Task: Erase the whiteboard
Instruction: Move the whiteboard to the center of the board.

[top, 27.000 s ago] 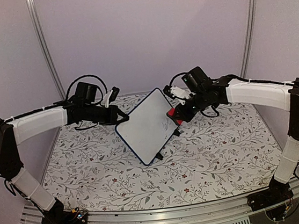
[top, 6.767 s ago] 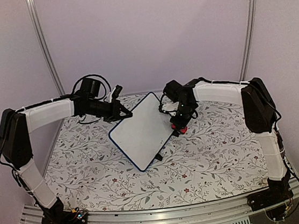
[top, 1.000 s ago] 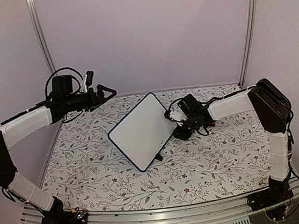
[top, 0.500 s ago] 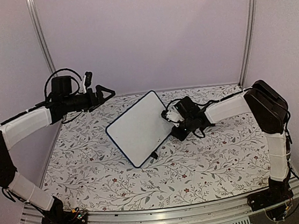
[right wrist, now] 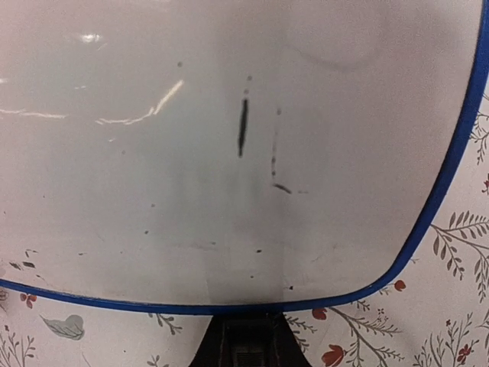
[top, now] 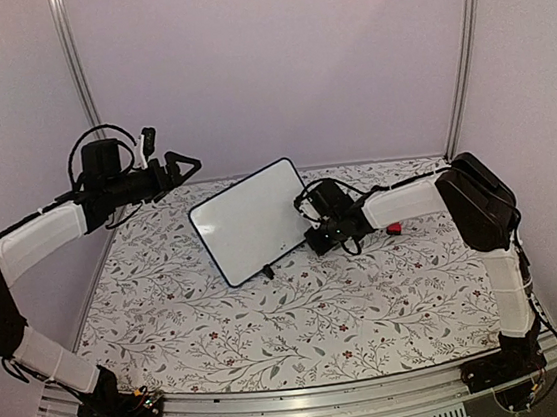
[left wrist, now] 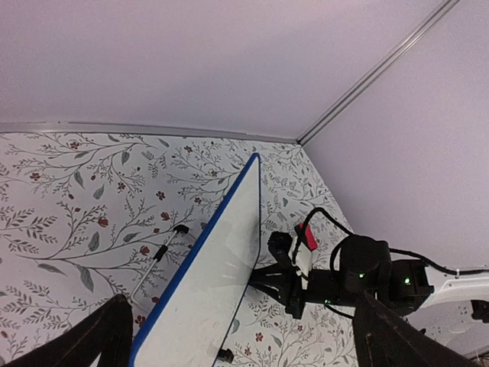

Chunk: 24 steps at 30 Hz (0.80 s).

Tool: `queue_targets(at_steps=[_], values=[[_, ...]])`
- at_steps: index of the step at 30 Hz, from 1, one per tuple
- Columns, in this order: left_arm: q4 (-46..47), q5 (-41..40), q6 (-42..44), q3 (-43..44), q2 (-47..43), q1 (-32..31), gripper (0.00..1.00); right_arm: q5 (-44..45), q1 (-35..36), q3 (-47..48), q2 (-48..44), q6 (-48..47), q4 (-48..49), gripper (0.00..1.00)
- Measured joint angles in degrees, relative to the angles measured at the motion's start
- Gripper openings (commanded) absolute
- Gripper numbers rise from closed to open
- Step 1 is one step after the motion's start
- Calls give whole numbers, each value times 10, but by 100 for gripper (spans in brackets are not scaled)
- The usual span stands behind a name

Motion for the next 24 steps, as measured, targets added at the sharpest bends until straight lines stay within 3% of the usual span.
queue_targets(at_steps=[10,24], values=[[5,-14,0,-8,-6,2,100,35,-19,119,66,90,-68,0],[11,-18,0,-14,-17,7,100,86,-68,202,111,188,-119,5]])
